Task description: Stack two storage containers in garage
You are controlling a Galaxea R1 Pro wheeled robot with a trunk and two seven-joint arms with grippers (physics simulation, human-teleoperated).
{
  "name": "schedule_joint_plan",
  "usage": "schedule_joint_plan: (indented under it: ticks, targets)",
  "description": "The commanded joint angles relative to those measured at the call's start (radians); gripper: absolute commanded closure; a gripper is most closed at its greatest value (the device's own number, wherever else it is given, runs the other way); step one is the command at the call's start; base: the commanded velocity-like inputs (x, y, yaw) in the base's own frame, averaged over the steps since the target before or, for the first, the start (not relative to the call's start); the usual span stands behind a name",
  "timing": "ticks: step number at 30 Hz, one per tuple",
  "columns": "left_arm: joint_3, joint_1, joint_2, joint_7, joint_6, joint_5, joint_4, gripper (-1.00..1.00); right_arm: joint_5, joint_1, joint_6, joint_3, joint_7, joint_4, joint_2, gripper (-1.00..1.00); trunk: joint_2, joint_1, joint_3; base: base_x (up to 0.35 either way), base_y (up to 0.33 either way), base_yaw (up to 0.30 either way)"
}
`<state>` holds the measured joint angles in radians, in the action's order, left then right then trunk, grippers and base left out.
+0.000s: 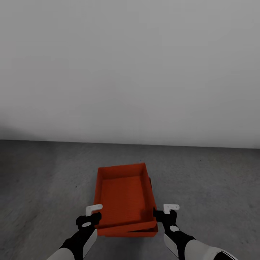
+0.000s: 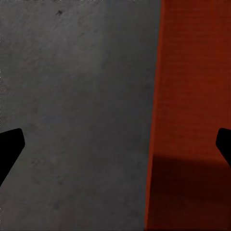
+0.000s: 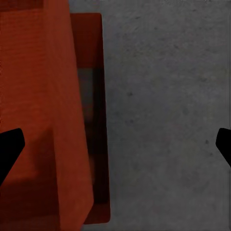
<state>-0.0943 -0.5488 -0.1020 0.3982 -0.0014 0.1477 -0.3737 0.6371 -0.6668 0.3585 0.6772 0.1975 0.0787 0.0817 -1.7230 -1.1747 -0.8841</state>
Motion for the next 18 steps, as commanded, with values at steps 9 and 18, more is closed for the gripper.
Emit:
schedule_joint_plan:
  ticks: [9,18]
  targets:
    - [-0.008,0.0,0.001,0.007,0.0,0.012,0.003,-1.0,0.006,-0.001,0.002,0.008,0.005,0.0,0.0,-1.0,0.063,0.035,0.028,0.0,0.0,0.0]
    - [-0.009,0.0,0.002,0.007,0.0,0.012,0.004,-1.0,0.007,-0.001,0.003,0.008,0.001,0.0,0.0,-1.0,0.126,0.069,0.056,0.0,0.0,0.0]
